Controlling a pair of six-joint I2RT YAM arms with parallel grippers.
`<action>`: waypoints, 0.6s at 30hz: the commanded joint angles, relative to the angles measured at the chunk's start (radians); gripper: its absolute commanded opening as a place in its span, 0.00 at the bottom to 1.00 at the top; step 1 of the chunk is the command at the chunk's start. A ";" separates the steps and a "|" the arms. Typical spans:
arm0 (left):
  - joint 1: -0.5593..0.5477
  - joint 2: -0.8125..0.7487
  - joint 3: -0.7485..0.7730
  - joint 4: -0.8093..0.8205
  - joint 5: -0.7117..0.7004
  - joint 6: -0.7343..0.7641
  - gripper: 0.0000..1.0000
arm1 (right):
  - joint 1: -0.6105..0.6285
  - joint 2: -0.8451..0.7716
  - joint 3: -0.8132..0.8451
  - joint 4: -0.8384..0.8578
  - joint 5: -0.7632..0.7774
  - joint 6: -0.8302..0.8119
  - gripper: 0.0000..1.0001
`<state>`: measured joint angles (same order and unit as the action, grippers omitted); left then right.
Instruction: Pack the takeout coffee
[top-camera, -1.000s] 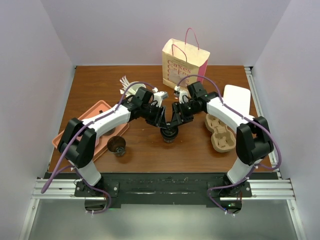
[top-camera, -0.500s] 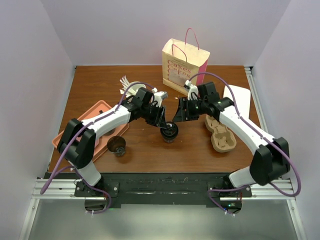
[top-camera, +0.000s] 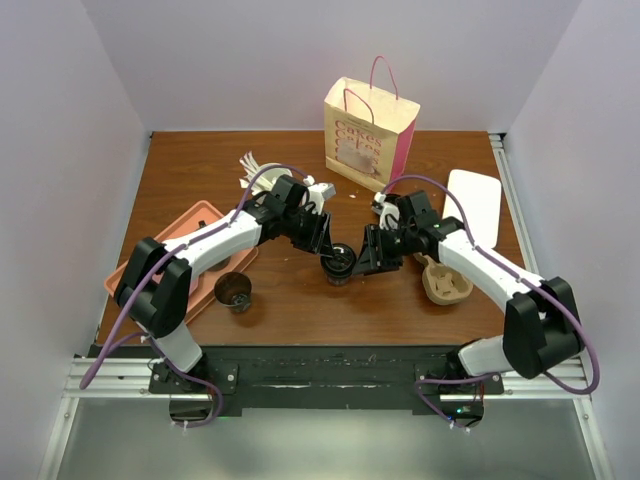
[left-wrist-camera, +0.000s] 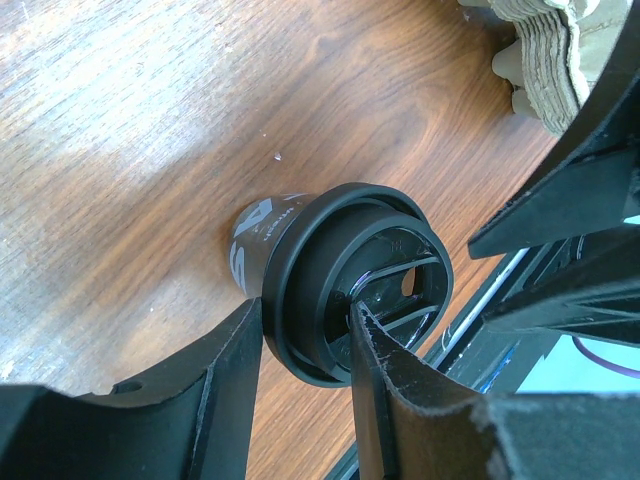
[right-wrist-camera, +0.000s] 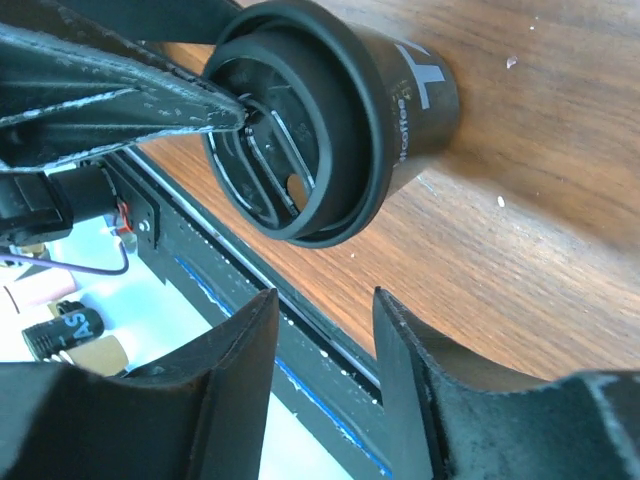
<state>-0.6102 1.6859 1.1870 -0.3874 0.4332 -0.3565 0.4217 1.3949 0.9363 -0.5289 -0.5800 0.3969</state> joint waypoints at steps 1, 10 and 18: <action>-0.003 0.041 -0.029 -0.140 -0.132 0.034 0.41 | -0.012 0.027 0.006 0.050 -0.024 0.026 0.44; -0.006 0.049 -0.030 -0.140 -0.136 0.030 0.41 | -0.015 0.096 0.010 0.079 -0.024 0.040 0.41; -0.006 0.057 -0.030 -0.139 -0.136 0.025 0.41 | -0.015 0.108 0.009 0.129 -0.084 0.077 0.41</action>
<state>-0.6113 1.6859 1.1873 -0.3901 0.4259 -0.3599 0.4099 1.5047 0.9363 -0.4828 -0.6144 0.4431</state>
